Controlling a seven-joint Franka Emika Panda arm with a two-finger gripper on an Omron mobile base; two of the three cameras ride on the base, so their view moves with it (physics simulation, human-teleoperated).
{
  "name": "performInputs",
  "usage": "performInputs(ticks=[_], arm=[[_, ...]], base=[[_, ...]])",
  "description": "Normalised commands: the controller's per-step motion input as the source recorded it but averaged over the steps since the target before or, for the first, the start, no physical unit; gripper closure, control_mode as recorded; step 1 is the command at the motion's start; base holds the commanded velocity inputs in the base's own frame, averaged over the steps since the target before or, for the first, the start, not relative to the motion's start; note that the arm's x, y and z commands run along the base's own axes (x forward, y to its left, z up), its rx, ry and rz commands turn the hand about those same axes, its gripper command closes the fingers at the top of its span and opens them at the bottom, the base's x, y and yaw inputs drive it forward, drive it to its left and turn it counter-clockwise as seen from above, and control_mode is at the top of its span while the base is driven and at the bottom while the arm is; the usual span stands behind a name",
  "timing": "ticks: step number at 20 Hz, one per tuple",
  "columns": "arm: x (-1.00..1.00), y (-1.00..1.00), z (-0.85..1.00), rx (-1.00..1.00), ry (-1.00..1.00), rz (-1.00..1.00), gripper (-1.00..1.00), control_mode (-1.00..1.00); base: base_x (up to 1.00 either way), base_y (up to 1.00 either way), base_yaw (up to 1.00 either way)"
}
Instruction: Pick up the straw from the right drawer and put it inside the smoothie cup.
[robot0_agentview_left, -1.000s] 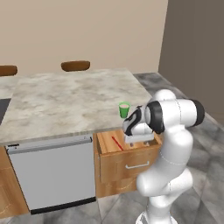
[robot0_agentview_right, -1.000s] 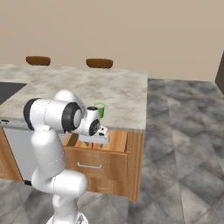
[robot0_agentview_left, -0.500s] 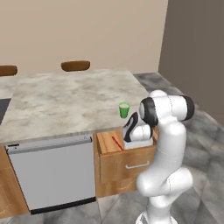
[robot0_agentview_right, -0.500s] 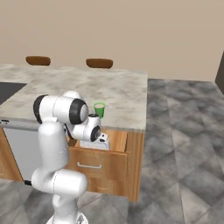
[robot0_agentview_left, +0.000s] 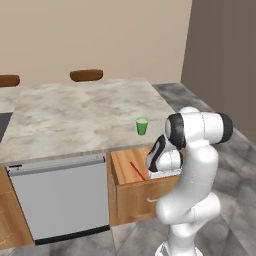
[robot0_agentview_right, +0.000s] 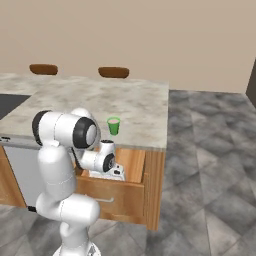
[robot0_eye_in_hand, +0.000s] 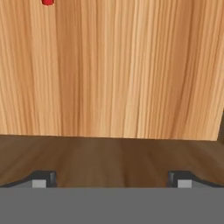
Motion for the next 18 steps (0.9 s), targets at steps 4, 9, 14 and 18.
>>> performInputs(ticks=[4,9,14,18], arm=[[-0.9,-0.02,0.09,0.0,-0.06,0.13,-1.0,-1.0],[-0.1,0.14,0.73,0.0,-0.18,0.15,-1.0,-1.0],[0.24,0.41,0.77,0.0,-0.08,0.1,-1.0,-1.0],[0.43,0.38,0.44,0.0,0.0,0.02,-1.0,-1.0]], base=[[0.0,0.0,0.0],[0.0,0.0,0.0],[0.0,0.0,0.0],[0.0,0.0,0.0]])
